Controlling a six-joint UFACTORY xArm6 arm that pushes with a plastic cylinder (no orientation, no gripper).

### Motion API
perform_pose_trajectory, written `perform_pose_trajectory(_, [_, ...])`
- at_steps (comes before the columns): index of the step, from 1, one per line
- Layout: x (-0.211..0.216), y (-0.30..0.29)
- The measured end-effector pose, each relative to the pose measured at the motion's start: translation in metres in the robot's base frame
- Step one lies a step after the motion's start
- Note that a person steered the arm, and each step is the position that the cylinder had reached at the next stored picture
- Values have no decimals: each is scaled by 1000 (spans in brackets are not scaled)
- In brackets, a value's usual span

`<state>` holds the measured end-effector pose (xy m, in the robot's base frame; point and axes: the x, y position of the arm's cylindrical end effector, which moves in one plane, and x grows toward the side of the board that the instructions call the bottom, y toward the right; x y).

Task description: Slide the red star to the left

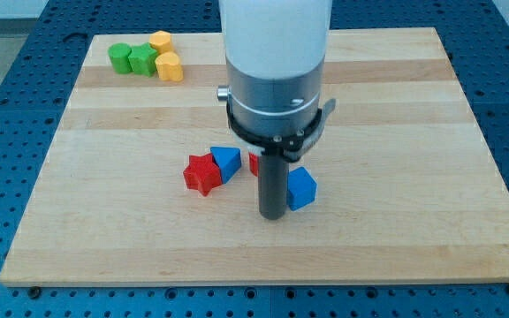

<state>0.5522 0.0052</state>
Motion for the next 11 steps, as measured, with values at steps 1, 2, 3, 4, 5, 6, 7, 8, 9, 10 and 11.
perform_pose_trajectory(1, [24, 0])
perform_pose_trajectory(2, [48, -1])
perform_pose_trajectory(3, [61, -1])
perform_pose_trajectory(4, [60, -1])
perform_pose_trajectory(5, [44, -23])
perform_pose_trajectory(6, [20, -45])
perform_pose_trajectory(7, [-4, -55])
perform_pose_trajectory(8, [-28, -68])
perform_pose_trajectory(9, [-52, -80])
perform_pose_trajectory(10, [-74, -90])
perform_pose_trajectory(11, [-95, -98])
